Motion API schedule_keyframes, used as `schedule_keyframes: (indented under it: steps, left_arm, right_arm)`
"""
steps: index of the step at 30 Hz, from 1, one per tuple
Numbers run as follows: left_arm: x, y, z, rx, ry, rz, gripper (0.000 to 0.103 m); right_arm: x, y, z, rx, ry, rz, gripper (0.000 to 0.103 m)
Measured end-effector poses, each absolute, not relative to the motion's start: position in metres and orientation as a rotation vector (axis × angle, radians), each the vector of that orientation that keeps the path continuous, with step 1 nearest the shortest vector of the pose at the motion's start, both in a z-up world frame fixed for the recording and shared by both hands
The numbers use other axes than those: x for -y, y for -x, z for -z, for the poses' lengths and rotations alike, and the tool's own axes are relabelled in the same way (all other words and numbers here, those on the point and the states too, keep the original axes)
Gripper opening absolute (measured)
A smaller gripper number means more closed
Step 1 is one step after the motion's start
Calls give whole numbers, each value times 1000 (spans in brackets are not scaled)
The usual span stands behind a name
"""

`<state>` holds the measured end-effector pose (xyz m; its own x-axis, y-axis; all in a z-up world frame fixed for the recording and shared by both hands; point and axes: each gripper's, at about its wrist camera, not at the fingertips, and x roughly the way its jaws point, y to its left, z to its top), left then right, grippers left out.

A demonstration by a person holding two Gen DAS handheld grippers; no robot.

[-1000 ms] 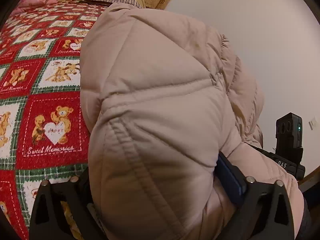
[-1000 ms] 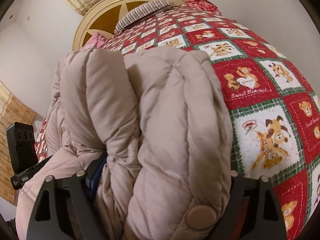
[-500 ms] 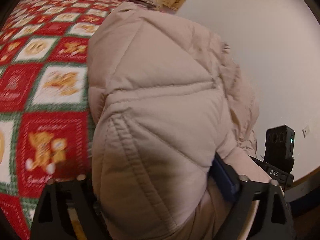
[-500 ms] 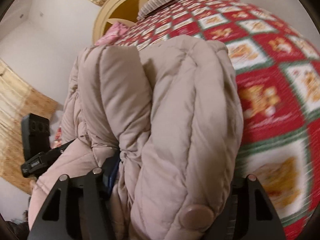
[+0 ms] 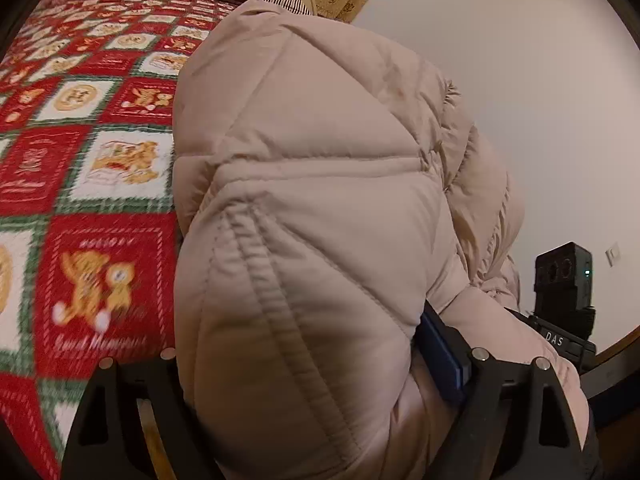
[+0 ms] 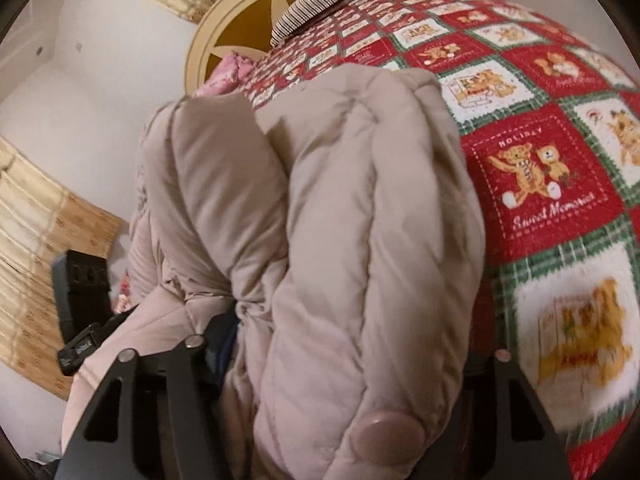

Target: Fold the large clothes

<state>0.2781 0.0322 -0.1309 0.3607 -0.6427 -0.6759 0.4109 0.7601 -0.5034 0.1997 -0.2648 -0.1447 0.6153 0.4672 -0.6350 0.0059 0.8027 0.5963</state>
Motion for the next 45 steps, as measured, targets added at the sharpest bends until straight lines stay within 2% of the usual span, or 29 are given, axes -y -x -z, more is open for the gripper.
schedule_keyframes:
  steps: [10,24,31,45]
  left_arm:
    - [-66,-207,119,-973,231,715,87]
    - [-36,-128,93,-918,75,805,87]
    - [-20,-100,79,-846,-4,802,85]
    - [27,-71,44,-755,-59,913,85]
  right_arm:
    - [227,-115,137,-847,-638,-271,55]
    - [226,-4,130,-786,-686,-210,44]
    - [243,21,136,-751,-773,-239,42]
    - [273,52,99,-632,-726,-215,39]
